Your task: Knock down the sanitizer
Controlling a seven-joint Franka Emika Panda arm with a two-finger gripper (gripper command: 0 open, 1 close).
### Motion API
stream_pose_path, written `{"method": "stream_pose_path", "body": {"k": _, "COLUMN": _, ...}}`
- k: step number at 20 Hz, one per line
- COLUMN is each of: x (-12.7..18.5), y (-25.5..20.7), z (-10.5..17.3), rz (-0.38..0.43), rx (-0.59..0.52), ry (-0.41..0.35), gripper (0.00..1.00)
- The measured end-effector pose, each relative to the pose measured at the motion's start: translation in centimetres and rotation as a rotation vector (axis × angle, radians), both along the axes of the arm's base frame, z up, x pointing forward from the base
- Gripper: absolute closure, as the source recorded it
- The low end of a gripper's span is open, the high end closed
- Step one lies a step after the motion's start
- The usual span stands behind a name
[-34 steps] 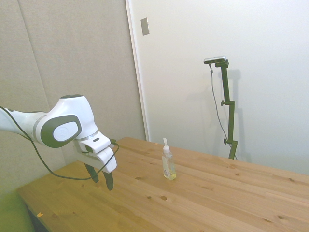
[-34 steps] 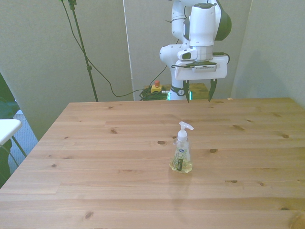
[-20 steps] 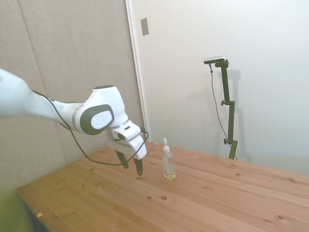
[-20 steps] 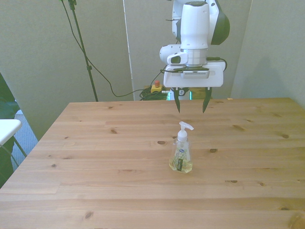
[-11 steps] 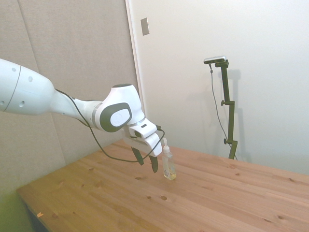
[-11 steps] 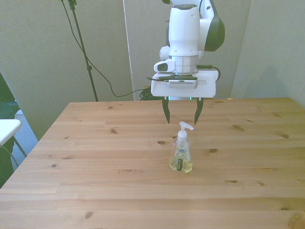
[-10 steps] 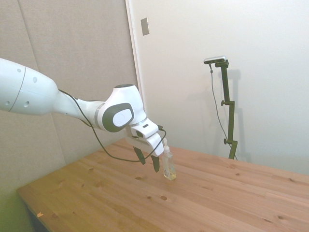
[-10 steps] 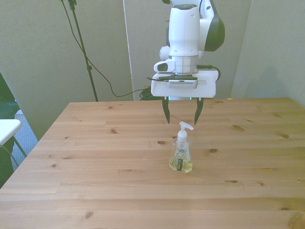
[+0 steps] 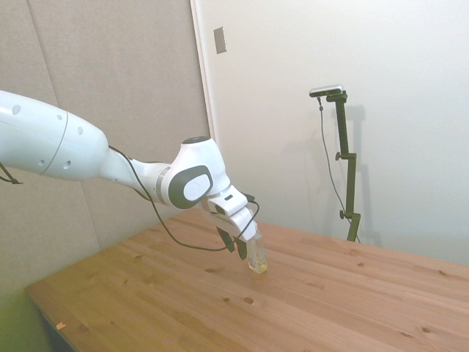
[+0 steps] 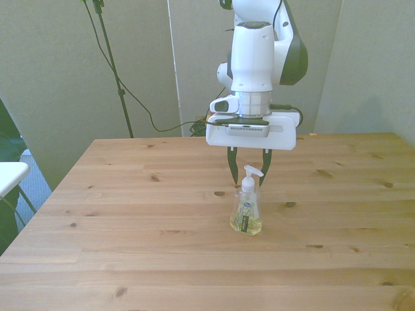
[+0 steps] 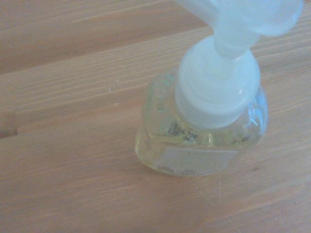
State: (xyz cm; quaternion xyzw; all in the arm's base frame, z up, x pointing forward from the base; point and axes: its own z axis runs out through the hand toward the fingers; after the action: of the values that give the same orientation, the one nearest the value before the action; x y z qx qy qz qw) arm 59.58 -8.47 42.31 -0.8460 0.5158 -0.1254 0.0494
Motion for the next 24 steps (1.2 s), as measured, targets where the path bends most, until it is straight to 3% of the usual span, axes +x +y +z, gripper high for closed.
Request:
{"method": "stream_pose_path", "body": {"k": 15, "x": 2.8, "y": 0.4, "z": 0.3, "rz": -0.052, "rx": -0.009, "ry": -0.064, "gripper": 1.0}}
{"method": "stream_pose_path", "body": {"k": 24, "x": 5.2, "y": -3.5, "z": 1.8, "rz": -0.157, "rx": -0.029, "ry": -0.136, "gripper": 1.0}}
